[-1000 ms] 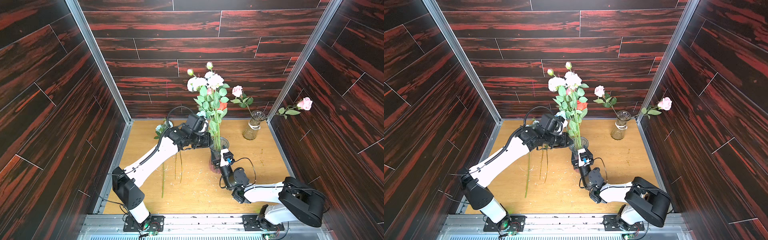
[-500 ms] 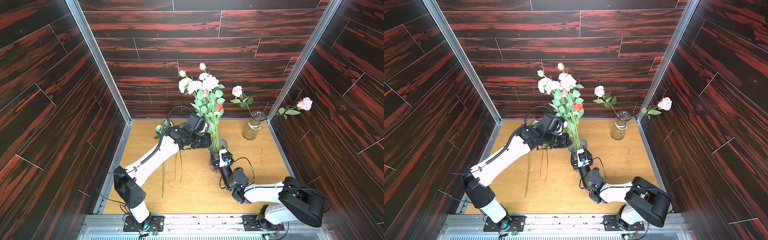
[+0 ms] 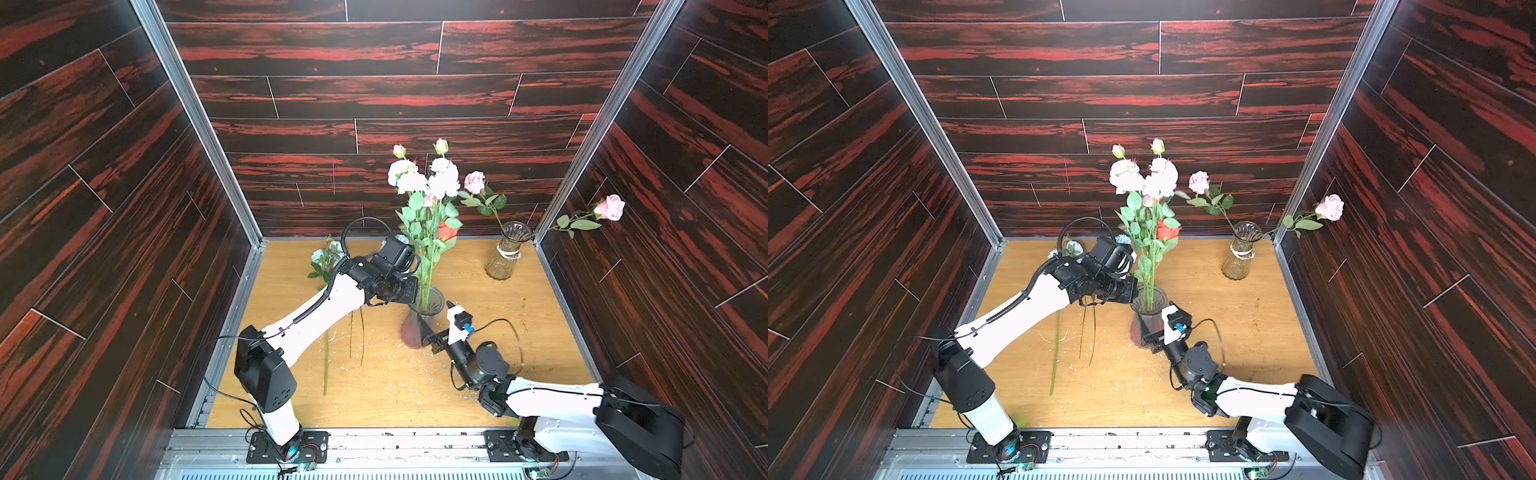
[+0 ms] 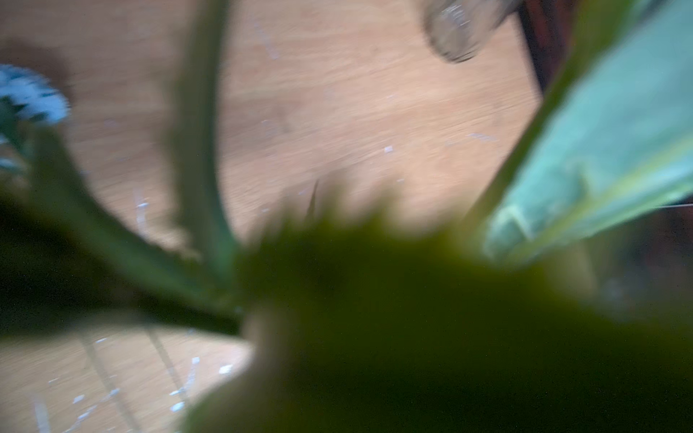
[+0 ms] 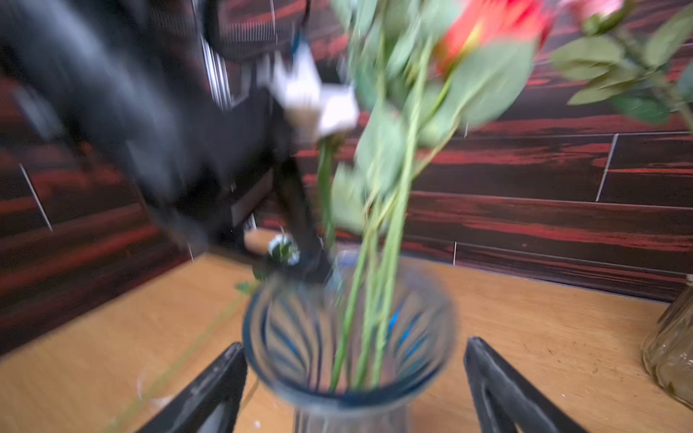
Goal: Pick out blue flowers from the vase
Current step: Place the vase at the center of the board.
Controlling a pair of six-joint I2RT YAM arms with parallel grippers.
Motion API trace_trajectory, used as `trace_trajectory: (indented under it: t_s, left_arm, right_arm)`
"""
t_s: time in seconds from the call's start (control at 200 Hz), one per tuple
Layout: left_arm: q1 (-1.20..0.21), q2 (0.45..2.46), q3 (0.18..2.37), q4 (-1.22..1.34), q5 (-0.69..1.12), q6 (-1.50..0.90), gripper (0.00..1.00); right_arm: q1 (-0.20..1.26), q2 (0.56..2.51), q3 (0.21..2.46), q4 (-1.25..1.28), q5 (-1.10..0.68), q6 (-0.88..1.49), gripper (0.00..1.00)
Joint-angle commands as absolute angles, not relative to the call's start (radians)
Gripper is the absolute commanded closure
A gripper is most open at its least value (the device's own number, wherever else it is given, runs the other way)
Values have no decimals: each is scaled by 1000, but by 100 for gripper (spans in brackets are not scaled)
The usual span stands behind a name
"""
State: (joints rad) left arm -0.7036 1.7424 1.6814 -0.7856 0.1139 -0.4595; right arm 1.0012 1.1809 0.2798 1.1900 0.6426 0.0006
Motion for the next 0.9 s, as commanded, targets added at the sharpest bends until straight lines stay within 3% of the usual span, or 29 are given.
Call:
trace_trajectory:
  t_s: [0.0, 0.266, 0.481, 0.897]
  left_arm:
    - [-686, 1719, 1657, -779, 65, -414, 100]
    - [-664, 1688, 1585, -749, 77, -410, 100]
    - [-665, 1670, 1583, -744, 86, -402, 69]
    - [-668, 1585, 1540, -721, 78, -394, 41]
  right_arm:
    - [997, 1109, 261, 1273, 688, 24, 6]
    - [983, 1071, 237, 1267, 738, -23, 5]
    - [978, 1060, 226, 1275, 752, -31, 5]
    - [976, 1040, 225, 1263, 766, -41, 5]
